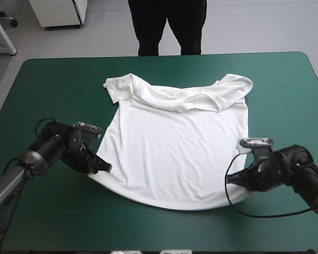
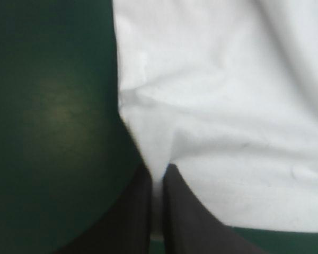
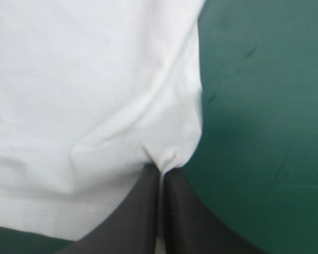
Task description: Fold the cloth
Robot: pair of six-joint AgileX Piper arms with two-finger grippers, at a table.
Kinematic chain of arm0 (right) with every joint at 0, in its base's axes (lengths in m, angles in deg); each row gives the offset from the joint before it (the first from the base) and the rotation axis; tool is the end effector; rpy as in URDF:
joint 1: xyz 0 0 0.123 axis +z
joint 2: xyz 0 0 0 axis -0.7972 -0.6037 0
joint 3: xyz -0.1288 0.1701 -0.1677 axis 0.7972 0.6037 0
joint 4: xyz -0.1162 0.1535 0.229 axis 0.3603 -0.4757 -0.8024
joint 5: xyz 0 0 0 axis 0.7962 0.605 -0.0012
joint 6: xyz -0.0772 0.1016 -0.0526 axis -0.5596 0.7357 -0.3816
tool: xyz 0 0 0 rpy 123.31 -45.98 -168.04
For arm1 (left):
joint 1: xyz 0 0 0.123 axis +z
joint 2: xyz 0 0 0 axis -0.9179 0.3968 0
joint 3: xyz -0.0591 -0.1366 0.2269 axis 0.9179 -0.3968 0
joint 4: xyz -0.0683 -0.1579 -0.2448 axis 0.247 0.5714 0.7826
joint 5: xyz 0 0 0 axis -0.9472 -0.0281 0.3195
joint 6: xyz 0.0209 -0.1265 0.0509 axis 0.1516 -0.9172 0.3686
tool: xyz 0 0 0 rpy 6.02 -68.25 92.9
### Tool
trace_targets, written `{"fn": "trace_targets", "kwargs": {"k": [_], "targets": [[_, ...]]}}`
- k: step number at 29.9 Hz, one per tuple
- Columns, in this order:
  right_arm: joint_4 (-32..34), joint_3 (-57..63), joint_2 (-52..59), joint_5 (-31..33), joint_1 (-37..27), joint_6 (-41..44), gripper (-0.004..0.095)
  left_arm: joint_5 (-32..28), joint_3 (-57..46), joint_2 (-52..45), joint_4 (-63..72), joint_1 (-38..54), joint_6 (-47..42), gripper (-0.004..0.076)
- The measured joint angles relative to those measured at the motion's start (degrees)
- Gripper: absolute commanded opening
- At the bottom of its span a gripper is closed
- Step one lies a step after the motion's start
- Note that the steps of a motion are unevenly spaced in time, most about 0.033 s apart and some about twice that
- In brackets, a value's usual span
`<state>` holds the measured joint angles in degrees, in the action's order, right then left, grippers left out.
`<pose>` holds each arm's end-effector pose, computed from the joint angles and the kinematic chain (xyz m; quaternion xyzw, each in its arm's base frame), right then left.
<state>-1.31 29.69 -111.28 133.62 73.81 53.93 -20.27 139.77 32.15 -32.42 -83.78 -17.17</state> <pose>0.2391 0.0947 0.1947 -0.0469 0.9867 0.0587 0.1440 0.2933 -0.0871 0.1690 0.1590 0.9827 -0.0017 0.0951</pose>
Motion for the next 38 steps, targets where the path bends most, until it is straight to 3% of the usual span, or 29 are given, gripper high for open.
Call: {"fn": "trace_targets", "kwargs": {"k": [9,16,28,38], "targets": [[7.5,-22.9,1.9,4.8,0.0,-1.8,-0.0017,2.4,19.2,-8.8,0.3,0.0,0.0,-0.0009],[11.5,-38.5,1.9,-0.2,0.0,-4.9,-0.0017,-1.3,34.1,-10.2,0.2,0.0,0.0,-0.0009],[16.1,-56.2,1.7,-19.6,0.0,-13.3,-0.0017,-20.2,53.3,-10.4,0.0,0.0,2.8,-0.0009],[12.6,-76.0,-4.2,-27.3,0.0,-23.9,-0.0017,-33.3,62.1,-10.4,0.5,0.0,4.6,-0.0009]]}}
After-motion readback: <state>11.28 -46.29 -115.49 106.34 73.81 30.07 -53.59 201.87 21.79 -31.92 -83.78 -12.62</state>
